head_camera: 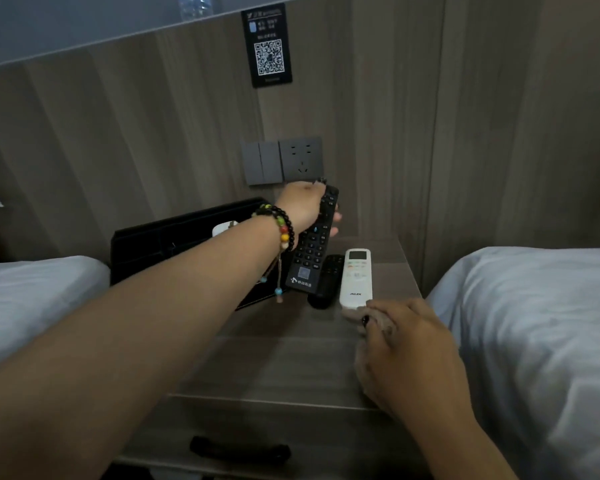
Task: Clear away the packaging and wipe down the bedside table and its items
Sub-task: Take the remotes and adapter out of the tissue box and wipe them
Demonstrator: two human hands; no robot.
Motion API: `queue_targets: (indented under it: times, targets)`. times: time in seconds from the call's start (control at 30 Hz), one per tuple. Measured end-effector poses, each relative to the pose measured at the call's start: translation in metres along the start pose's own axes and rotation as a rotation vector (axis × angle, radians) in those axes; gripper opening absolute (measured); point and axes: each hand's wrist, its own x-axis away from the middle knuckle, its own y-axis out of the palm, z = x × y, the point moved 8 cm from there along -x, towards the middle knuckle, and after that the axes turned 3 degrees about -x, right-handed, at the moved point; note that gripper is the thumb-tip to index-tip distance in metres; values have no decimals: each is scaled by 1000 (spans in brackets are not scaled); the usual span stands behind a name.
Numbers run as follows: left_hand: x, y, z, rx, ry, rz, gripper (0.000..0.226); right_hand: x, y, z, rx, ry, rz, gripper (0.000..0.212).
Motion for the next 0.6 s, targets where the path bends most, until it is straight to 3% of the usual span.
queue_targets:
  times: [0.13,0.2,0.37,0.4,0.5,0.6]
  targets:
    - [-45,21,2,-443,88,-30,22,-3,-2,0,-94,86,-8,22]
    - [-66,32,0,-534,81,-58,30,-5,3,-2,-59,59,-53,23]
    - [-112,38,-31,-677,-126,-56,26,-14,4,8,-104,155,-115,25]
    - [-122,37,-38,-760,-131,-36,28,-17,5,9,-101,154,-129,26]
    - [-143,32,-71,-1366,-208,-115,25,-21,6,10,-114,149,-153,28]
    - [-138,19,-81,-1431,-310,-80,26,-22,9,11,-121,126,-146,28]
